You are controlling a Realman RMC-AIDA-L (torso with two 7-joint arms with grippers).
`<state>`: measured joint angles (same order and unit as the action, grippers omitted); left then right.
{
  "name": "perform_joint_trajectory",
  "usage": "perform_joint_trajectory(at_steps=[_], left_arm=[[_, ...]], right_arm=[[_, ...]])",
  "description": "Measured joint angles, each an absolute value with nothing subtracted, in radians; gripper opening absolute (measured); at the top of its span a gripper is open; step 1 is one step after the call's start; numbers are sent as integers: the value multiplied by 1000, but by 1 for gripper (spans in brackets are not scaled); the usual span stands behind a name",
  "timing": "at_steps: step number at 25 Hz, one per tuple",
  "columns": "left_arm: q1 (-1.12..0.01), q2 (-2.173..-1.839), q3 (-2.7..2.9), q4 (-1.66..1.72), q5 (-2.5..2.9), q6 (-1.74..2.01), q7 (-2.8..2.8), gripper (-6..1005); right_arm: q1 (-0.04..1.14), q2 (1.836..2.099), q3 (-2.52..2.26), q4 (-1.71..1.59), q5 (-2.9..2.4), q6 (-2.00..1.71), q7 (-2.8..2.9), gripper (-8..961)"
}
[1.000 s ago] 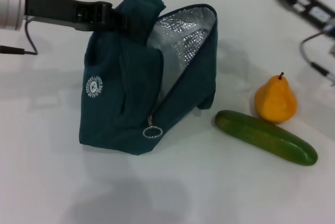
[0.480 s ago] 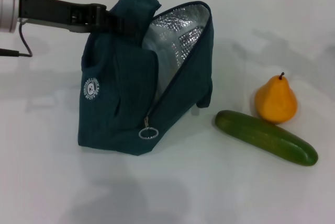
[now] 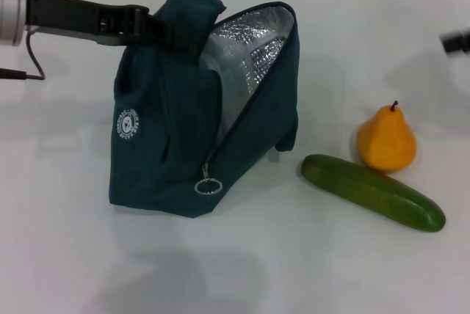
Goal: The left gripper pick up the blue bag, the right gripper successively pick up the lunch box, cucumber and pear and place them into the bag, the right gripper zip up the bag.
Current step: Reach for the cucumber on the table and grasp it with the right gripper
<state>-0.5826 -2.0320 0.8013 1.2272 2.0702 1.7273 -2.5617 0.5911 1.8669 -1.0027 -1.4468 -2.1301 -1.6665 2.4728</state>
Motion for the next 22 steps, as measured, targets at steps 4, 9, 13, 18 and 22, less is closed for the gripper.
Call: perform_joint_trajectory(at_steps=[4, 9, 13, 18, 22], left_arm=[[-585, -2032, 802, 1227, 2072, 1727, -2562, 78], [-586, -2035, 802, 1227, 2074, 1725, -2562, 79], [-590, -2036, 803, 1227, 2075, 1724, -2562, 79], [-592, -2037, 804, 1227, 2076, 1722, -2562, 80], [-593, -2037, 805, 1227, 2076, 1721, -2562, 81]], right_arm=[[661, 1881, -985, -1539, -2351, -1916, 2590, 868], [701, 1881, -1013, -1489, -2383, -2037, 2591, 868], [721, 1881, -1051, -1393, -2385, -2028, 2555, 868], [729, 1918, -1062, -1254, -2383, -1963, 2461, 867], [747, 1932, -1147, -1147, -2387, -1889, 2431, 867]])
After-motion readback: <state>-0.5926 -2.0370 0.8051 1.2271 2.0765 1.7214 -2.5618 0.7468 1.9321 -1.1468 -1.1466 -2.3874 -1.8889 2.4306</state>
